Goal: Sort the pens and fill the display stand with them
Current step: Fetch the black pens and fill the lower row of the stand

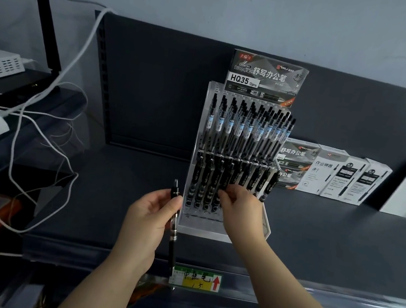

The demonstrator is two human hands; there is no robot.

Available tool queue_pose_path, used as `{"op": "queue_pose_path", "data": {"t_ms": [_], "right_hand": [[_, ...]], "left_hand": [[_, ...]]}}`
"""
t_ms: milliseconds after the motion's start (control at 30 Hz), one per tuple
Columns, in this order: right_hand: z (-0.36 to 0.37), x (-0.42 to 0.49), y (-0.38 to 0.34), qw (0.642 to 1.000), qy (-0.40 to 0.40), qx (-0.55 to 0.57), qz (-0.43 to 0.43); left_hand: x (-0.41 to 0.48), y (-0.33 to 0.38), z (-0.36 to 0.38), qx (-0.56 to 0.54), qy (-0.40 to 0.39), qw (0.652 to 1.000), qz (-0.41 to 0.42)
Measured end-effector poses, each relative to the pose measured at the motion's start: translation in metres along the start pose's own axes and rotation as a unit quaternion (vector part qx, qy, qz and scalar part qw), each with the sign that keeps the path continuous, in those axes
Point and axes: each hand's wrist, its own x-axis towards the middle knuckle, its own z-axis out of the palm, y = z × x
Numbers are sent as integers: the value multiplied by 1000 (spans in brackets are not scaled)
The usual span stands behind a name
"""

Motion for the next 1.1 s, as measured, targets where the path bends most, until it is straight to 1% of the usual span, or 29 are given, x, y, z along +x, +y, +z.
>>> {"op": "queue_pose_path", "data": {"t_ms": [67,167,200,300,333,367,467,533,600,633,667,700,767,833,867,900,933,1000,1100], "right_hand": [[-1,-4,0,999,2,48,12],[-10,-17,-4,991,25,130,29],[-13,-23,-6,988,12,151,27],[-16,-46,-13,977,-102,187,-2],[-15,-52,-14,976,-121,180,-12],[-14,-56,-15,979,-119,161,-20],[-13,-58,-12,992,-76,87,-49],[-16,-55,-9,994,-64,55,-67],[-23,-49,-6,995,-53,54,-66],[-28,-44,-4,996,-36,63,-58],[-32,-38,-1,996,-11,76,-46],[-37,-32,0,995,18,93,-33],[-44,-18,3,989,70,128,-11],[-45,-5,5,985,99,141,1],[-43,-1,6,985,103,139,3],[-40,2,7,986,103,134,3],[-36,4,8,987,98,126,1],[-28,6,10,991,79,107,1],[-22,8,14,993,70,90,4]], "left_hand": [[2,0,1,-4,-2,1000,-6],[3,1,5,-19,-15,1000,-15],[4,1,7,-24,-23,999,-17],[5,1,14,-25,-50,998,-17],[5,1,18,-18,-54,998,-10],[6,1,21,-9,-56,998,2],[8,-2,32,38,-55,996,50],[7,-3,37,49,-69,994,63],[6,-2,39,47,-91,993,65],[5,-2,38,69,-98,990,78],[6,-3,37,116,-101,983,105],[7,-5,34,177,-104,969,136],[8,-12,29,307,-116,924,194],[8,-20,25,430,-144,859,236],[7,-23,25,478,-156,826,255],[6,-26,25,511,-165,800,269],[6,-26,25,529,-174,783,278],[8,-26,24,544,-182,764,294],[13,-27,21,545,-185,760,303]]}}
